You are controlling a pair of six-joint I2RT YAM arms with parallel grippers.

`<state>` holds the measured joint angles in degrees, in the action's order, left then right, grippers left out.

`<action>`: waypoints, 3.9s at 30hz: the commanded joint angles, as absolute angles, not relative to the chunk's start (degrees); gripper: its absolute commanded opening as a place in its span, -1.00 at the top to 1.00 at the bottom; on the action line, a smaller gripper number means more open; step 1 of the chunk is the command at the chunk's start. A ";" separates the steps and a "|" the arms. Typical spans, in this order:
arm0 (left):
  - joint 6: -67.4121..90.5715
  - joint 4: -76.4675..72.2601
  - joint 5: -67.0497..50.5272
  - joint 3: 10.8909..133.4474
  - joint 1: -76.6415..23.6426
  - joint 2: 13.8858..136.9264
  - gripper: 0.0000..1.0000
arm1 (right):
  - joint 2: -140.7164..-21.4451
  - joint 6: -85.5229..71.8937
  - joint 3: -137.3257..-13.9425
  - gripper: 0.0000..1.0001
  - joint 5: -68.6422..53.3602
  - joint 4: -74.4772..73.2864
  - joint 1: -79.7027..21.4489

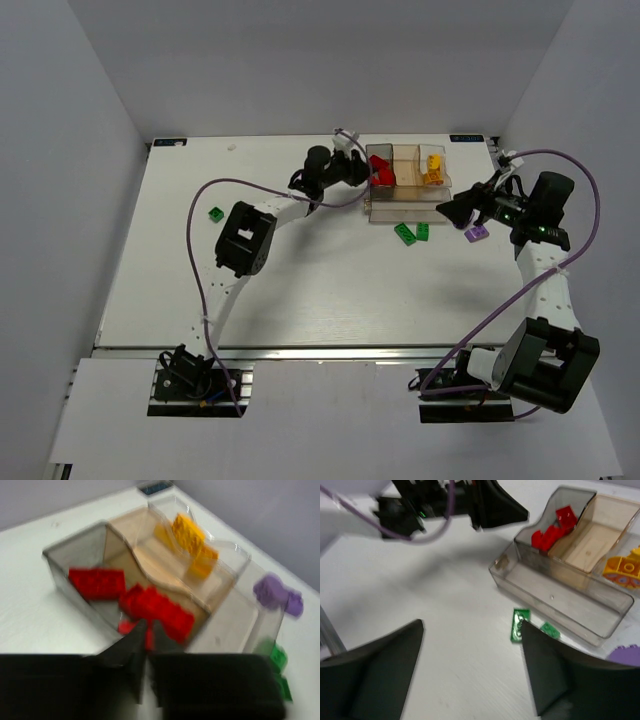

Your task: Sort the legos into containers by color

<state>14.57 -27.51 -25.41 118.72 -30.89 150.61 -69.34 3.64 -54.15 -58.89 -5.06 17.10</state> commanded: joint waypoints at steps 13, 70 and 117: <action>25.13 2.71 -7.32 64.36 -29.44 87.13 -0.34 | -74.26 19.52 -56.34 0.09 -30.89 -20.66 7.94; 18.28 15.64 21.45 47.29 -28.92 55.11 -0.96 | -102.48 -9.05 -59.58 -0.17 5.89 2.03 -6.68; 17.84 16.70 25.40 47.20 -28.92 60.11 -0.96 | -103.26 4.23 -83.57 1.00 -8.53 -9.24 -6.24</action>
